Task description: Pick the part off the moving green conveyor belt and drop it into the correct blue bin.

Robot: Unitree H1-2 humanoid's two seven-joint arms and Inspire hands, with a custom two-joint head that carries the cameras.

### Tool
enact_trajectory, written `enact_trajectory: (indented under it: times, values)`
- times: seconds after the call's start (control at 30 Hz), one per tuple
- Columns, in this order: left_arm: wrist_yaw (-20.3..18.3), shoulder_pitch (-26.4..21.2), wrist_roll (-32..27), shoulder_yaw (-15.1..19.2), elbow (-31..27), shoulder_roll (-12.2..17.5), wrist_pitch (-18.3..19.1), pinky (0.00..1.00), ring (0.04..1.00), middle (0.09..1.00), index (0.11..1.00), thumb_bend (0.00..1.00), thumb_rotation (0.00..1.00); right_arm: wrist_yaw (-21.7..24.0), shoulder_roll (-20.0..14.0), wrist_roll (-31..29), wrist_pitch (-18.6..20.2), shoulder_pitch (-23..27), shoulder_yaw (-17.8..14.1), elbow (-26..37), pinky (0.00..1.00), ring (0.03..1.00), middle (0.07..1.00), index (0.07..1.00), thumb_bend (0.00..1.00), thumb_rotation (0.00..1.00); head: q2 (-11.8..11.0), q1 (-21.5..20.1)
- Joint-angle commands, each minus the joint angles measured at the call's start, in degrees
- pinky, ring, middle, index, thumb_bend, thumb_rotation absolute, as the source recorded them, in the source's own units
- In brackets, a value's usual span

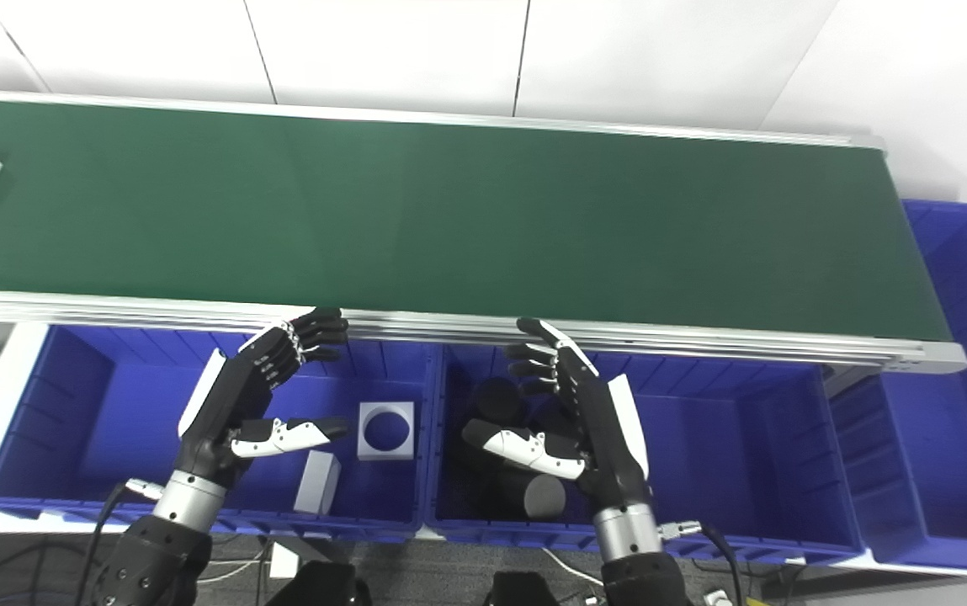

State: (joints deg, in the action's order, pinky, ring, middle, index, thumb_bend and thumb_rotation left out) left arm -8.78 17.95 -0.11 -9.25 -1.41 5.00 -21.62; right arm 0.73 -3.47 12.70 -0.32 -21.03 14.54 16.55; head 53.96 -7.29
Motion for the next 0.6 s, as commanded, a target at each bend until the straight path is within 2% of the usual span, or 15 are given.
enact_trajectory:
  times: [0.0, 0.57]
  values:
    - [-0.2, -0.7, -0.1, -0.1, -1.2, -0.1, -1.7, 0.70, 0.746, 0.773, 0.771, 0.80, 0.25, 0.0, 0.3, 0.2, -3.2, 0.6, -0.1, 1.2, 0.62, 0.689, 0.719, 0.831, 0.79, 0.34, 0.0, 0.1]
    - [-0.1, -0.5, -0.1, 0.0, -1.3, -0.2, -1.8, 0.70, 0.745, 0.770, 0.768, 0.80, 0.25, 0.0, 0.1, 0.7, -2.9, 0.6, 0.0, 1.3, 0.62, 0.685, 0.712, 0.831, 0.79, 0.35, 0.0, 0.1]
